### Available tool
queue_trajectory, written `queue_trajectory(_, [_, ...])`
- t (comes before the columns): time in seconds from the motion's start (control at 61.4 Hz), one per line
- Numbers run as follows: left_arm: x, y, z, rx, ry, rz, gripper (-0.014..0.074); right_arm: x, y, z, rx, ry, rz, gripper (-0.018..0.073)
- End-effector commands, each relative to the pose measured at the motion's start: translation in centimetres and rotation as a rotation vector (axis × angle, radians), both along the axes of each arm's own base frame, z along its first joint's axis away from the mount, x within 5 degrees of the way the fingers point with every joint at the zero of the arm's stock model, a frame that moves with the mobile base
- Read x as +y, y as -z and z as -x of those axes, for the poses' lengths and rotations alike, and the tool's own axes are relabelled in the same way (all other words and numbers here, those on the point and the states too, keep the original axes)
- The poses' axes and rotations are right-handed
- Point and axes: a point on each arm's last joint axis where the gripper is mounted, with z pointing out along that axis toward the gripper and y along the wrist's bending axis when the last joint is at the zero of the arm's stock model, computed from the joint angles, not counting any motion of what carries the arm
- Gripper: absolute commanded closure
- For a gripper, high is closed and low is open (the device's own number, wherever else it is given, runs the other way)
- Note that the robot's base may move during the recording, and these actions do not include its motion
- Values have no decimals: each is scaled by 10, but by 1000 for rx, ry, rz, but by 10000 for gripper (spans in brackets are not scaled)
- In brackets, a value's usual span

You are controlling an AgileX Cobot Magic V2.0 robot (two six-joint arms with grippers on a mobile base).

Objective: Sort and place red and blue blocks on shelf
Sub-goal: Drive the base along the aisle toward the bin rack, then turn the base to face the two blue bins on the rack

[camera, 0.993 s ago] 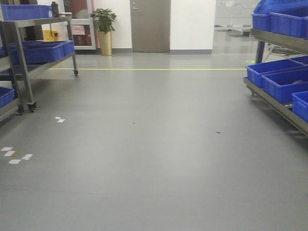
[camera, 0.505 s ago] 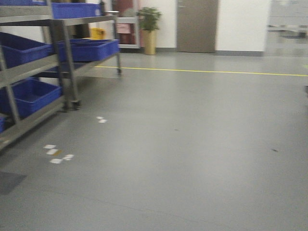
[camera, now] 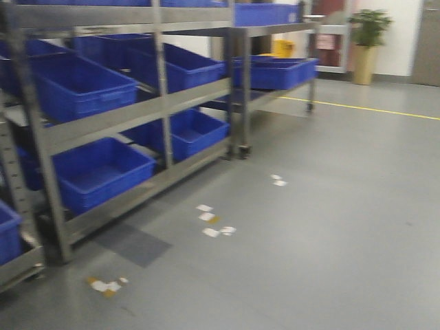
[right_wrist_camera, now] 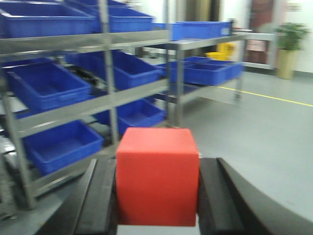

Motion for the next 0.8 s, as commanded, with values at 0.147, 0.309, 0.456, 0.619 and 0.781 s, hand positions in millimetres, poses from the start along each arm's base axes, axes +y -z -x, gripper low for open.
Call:
queue_trajectory(0.147, [2, -18, 2, -116, -18, 15, 475, -1, -18, 1, -114, 9, 2, 503])
queue_trajectory(0.309, [2, -18, 2, -116, -18, 15, 475, -1, -18, 1, -114, 9, 2, 503])
queue_trajectory(0.456, [2, -18, 2, -116, -18, 15, 475, -1, -18, 1, -114, 9, 2, 503])
queue_trajectory(0.619, [2, -18, 2, -116, -18, 15, 475, -1, -18, 1, -114, 9, 2, 503])
queue_trajectory(0.781, [2, -18, 2, -116, -18, 15, 475, -1, -18, 1, -114, 9, 2, 503])
